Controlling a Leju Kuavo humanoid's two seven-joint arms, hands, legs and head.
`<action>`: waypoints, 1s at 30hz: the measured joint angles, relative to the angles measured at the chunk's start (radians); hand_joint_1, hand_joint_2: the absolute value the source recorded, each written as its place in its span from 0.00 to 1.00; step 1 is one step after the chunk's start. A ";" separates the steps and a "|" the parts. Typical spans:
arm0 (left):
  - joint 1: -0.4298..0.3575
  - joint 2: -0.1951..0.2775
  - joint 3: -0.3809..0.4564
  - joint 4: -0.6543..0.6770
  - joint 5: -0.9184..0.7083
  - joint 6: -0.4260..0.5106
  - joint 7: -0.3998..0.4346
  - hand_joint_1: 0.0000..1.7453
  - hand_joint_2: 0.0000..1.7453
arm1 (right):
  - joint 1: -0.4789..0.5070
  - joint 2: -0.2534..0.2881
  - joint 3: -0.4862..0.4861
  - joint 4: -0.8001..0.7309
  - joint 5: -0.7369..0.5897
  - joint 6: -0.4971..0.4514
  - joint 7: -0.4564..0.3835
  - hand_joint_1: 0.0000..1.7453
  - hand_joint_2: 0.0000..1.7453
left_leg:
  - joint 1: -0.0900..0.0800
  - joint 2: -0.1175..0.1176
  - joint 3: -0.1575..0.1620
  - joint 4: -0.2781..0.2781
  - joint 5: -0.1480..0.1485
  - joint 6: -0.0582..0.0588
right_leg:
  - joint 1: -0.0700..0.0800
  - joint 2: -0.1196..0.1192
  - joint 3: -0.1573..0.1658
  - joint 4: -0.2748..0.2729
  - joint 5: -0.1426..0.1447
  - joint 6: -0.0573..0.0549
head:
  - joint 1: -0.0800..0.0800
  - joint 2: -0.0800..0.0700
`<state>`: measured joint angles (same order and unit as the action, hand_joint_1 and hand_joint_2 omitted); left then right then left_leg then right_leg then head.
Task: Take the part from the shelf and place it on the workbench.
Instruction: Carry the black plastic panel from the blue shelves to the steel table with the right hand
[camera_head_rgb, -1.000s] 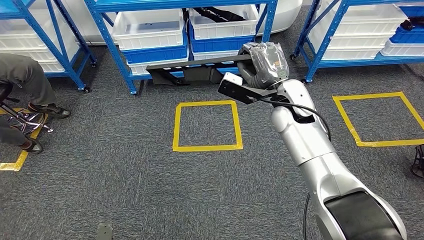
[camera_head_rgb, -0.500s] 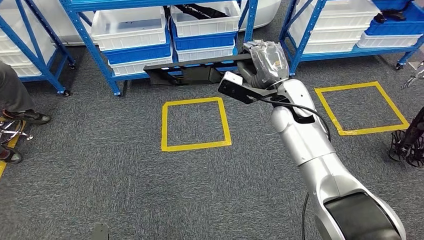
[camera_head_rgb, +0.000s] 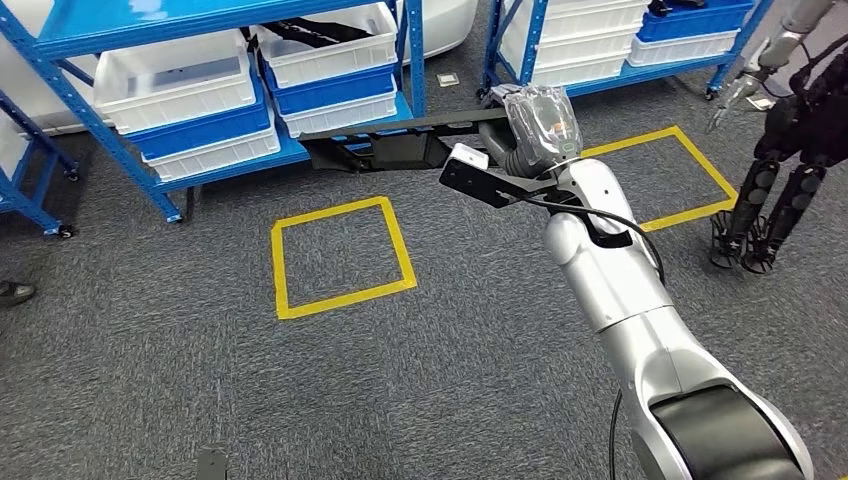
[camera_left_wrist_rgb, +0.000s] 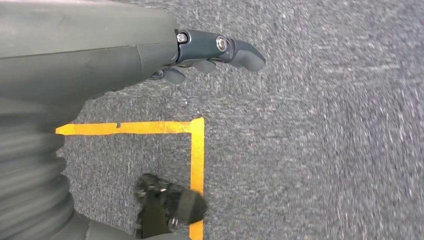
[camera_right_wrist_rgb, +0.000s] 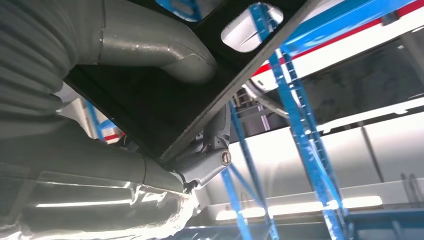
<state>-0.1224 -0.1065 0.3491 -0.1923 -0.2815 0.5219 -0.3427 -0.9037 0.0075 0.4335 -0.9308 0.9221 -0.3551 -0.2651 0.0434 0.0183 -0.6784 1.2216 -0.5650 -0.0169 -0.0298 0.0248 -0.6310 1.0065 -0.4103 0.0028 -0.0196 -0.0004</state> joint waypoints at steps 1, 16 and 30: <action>0.000 0.000 0.000 0.000 0.000 0.000 0.001 0.00 1.00 | 0.002 0.001 0.000 0.000 0.000 0.000 0.000 0.94 1.00 | -0.003 -0.008 -0.023 0.055 -0.019 0.004 | 0.005 0.013 -0.001 0.000 0.002 -0.004 | -0.001 0.000; -0.004 0.000 0.001 0.000 -0.012 0.001 0.010 0.00 1.00 | -0.001 -0.010 -0.006 -0.007 0.004 0.002 0.003 0.94 1.00 | -0.024 -0.010 0.110 -0.237 0.130 0.072 | 0.016 -0.006 -0.136 0.218 -0.075 0.016 | 0.007 0.000; -0.003 -0.004 0.000 0.000 -0.018 0.002 0.015 0.00 1.00 | 0.001 -0.013 -0.006 -0.012 0.008 0.004 0.004 0.94 1.00 | -0.006 0.015 0.057 -0.076 0.009 0.009 | -0.009 -0.026 0.007 -0.014 0.004 0.010 | 0.003 0.000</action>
<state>-0.1256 -0.1101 0.3494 -0.1925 -0.3000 0.5238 -0.3274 -0.9025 -0.0057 0.4275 -0.9426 0.9299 -0.3511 -0.2610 0.0374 0.0329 -0.6210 1.1460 -0.5555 -0.0081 -0.0385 -0.0011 -0.6237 0.9928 -0.4059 0.0131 -0.0171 -0.0004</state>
